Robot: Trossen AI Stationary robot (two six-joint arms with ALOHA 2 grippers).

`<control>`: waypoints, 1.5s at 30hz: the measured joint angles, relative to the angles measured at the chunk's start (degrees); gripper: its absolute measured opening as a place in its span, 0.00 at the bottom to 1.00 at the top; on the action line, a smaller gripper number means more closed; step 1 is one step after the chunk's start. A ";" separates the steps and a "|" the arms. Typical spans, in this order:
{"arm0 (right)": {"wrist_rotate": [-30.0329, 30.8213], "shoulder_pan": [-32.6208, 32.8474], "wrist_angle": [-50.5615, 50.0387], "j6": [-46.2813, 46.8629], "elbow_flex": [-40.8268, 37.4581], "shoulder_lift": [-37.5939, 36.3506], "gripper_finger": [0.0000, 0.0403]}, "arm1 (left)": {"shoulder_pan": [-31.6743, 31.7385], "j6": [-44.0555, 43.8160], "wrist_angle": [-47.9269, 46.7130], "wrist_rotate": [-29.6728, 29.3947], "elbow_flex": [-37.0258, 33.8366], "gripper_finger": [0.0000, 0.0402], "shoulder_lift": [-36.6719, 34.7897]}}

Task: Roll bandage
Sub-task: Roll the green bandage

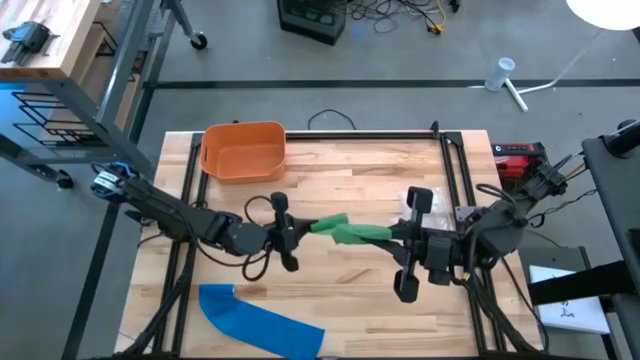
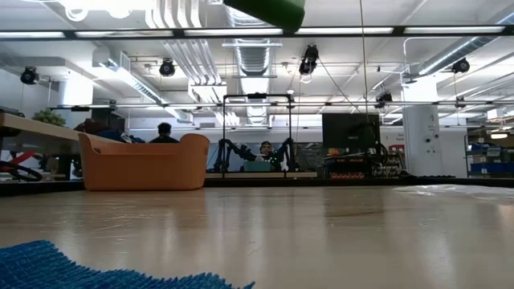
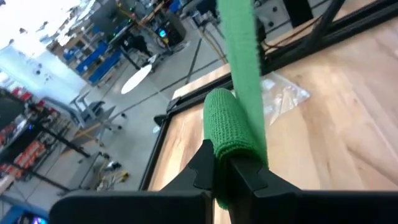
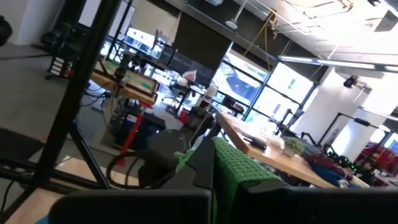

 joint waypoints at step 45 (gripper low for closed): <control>7.65 -14.03 -12.17 23.84 -7.35 -0.35 0.00 | -12.77 9.15 5.75 25.37 2.69 0.01 -3.39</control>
